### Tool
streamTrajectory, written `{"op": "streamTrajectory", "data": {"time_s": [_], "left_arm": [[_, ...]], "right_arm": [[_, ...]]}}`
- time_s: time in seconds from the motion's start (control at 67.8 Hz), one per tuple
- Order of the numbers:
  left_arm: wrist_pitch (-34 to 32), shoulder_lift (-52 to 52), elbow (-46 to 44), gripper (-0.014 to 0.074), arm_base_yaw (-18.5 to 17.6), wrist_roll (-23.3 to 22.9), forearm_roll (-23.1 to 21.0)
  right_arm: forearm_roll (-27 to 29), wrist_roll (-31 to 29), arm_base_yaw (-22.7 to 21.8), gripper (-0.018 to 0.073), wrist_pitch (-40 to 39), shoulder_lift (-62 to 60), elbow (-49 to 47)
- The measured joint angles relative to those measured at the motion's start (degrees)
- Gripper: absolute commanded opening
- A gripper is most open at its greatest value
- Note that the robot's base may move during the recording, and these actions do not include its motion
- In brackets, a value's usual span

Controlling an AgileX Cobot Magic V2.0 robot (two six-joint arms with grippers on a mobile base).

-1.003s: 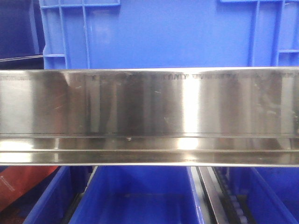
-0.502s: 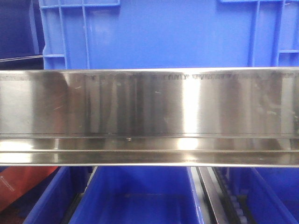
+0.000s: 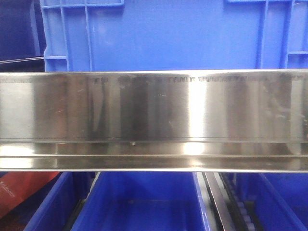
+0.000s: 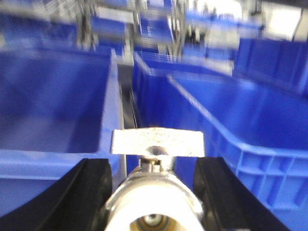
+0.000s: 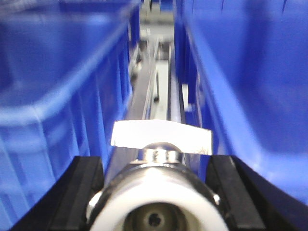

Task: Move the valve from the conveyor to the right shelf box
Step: 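Lower both held valves down into the blue bins on the shelf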

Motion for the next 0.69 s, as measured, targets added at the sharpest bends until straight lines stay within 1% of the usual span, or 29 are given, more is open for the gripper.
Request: {"op": "streamTrajectory", "data": {"time_s": [0.148,0.28,0.369,0.457,0.546,0.59,0.605,0.664,0.679,0.694], "left_arm": [[3.46,7.78,-6.11,-0.0111,0.0,1.08,-1.12],[5.6,15.76,-12.32,-0.0111,0.0,6.25,-4.3],[5.96,20.07,-16.57,-0.0111,-1.06,7.96,-5.78],[5.96,24.78,-21.31,-0.0111,-4.28,8.64,-5.68],[5.84,28.87,-25.38,-0.0111,-8.93,8.76,-4.16],[5.84,30.58,-27.49,-0.0111,-11.1,8.76,-2.79],[5.84,31.27,-28.18,-0.0111,-12.43,8.47,-2.24],[5.84,34.1,-30.83,-0.0111,-15.47,6.63,0.32],[5.84,34.84,-31.48,-0.0111,-16.8,6.0,1.07],[5.84,35.58,-31.8,-0.0111,-17.23,5.32,1.9]], "right_arm": [[0.59,0.0,0.0,-0.0162,-0.8,2.66,-5.07],[2.04,0.0,0.1,-0.0162,-0.8,6.71,-9.18],[2.73,0.0,1.36,-0.0162,-0.8,9.91,-12.23],[2.82,0.0,3.9,-0.0162,-0.8,13.24,-15.45],[3.05,0.0,7.7,-0.0162,-0.8,17.0,-18.64],[3.18,0.0,9.24,-0.0162,-0.8,18.99,-20.23],[3.18,0.0,9.84,-0.0162,-0.8,19.66,-20.79],[3.29,0.0,12.21,-0.0162,-0.8,22.05,-22.75],[3.29,0.0,12.78,-0.0162,-0.8,22.73,-23.3],[3.29,0.0,13.34,-0.0162,-0.8,23.4,-23.87]]}}
